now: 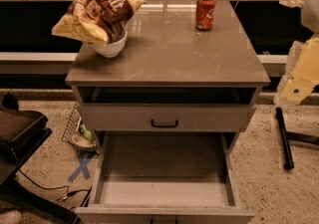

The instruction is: Pick brown chip bag from white bowl and place on counter

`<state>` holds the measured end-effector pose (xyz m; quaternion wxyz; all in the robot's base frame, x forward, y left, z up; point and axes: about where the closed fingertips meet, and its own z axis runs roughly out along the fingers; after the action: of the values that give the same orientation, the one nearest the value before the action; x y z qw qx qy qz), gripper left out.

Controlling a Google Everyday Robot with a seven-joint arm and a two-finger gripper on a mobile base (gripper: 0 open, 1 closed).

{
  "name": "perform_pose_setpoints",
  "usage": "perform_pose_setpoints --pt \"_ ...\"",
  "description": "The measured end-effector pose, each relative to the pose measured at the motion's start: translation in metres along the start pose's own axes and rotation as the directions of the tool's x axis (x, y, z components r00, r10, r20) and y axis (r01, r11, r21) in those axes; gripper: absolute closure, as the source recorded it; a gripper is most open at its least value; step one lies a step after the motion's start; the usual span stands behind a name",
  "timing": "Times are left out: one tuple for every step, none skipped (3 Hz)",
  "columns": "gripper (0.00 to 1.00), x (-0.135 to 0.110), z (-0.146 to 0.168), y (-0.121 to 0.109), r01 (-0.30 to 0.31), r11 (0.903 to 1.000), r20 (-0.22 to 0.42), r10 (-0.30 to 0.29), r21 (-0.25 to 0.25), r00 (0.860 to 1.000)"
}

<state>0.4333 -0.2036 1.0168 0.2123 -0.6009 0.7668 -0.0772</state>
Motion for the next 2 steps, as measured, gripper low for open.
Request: perform_pose_setpoints --pt "0.00 0.000 0.000 0.000 0.000 1.0000 0.000 0.000 0.000 1.000" --pt "0.00 -0.045 -0.008 -0.020 0.191 0.9816 0.076 -0.191 0.004 0.979"
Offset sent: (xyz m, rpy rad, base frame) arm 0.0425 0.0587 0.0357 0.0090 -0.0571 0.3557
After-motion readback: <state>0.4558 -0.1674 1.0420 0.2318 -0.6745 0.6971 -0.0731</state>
